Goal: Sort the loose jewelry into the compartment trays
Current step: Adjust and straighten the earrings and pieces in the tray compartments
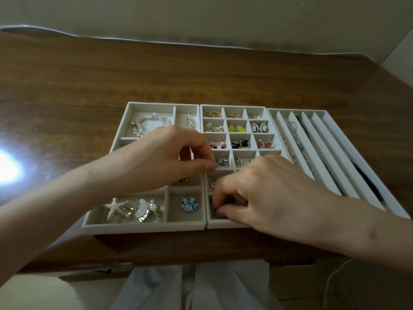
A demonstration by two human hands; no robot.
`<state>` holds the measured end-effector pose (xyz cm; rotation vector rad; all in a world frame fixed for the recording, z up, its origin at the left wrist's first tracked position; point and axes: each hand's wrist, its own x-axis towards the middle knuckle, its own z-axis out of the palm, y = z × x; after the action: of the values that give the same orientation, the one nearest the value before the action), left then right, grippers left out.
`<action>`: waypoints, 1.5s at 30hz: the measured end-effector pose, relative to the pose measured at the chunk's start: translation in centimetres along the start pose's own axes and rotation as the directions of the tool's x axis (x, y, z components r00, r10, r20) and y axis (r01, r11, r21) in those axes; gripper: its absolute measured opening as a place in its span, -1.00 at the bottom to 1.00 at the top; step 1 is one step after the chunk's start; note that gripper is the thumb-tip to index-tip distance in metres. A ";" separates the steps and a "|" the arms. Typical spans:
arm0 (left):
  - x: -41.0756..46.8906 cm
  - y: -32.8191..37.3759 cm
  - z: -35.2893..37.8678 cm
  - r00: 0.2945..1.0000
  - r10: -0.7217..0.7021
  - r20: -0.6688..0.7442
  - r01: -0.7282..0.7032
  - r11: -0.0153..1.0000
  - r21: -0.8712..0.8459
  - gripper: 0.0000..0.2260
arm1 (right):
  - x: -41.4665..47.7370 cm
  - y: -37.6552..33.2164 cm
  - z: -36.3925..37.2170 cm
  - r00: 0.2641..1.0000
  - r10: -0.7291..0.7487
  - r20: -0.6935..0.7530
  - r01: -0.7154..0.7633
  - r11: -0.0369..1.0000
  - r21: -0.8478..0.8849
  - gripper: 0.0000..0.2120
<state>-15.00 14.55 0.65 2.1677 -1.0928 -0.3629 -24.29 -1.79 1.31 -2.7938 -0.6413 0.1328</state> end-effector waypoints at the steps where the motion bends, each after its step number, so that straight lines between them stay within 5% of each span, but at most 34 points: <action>1: 0.0 0.0 0.0 1.000 -0.001 0.000 0.001 1.000 -0.001 -0.86 | 0.1 0.0 0.0 1.000 -0.012 -0.002 0.012 1.000 -0.005 -0.92; 12: -0.3 0.1 -0.1 1.000 -0.027 0.014 0.027 1.000 -0.013 -0.90 | -0.4 1.3 -3.1 0.999 0.029 0.027 -0.030 0.999 0.017 -0.94; 24: -0.4 0.3 -0.1 1.000 -0.008 0.002 0.008 1.000 -0.011 -0.89 | -0.6 0.0 -0.3 0.998 -0.009 -0.067 -0.009 0.965 -0.264 -0.93; 32: -0.9 0.4 -0.3 1.000 -0.017 -0.001 0.017 1.000 -0.020 -0.87 | -0.2 -0.1 -1.5 0.987 0.125 0.103 -0.129 0.991 0.033 -0.90; 40: -0.9 0.5 -0.3 1.000 -0.002 -0.004 0.002 1.000 -0.008 -0.92 | -0.4 -0.4 -0.9 0.996 0.088 0.000 -0.087 0.991 -0.101 -0.89; 45: -1.1 0.5 -0.4 1.000 -0.004 -0.010 0.004 1.000 -0.006 -0.93 | -0.4 -0.2 -2.3 0.986 0.164 0.011 -0.164 0.986 -0.021 -0.83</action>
<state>-15.73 15.36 1.19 2.1645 -1.0807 -0.3559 -24.43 -2.35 3.61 -2.8649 -0.4170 0.1772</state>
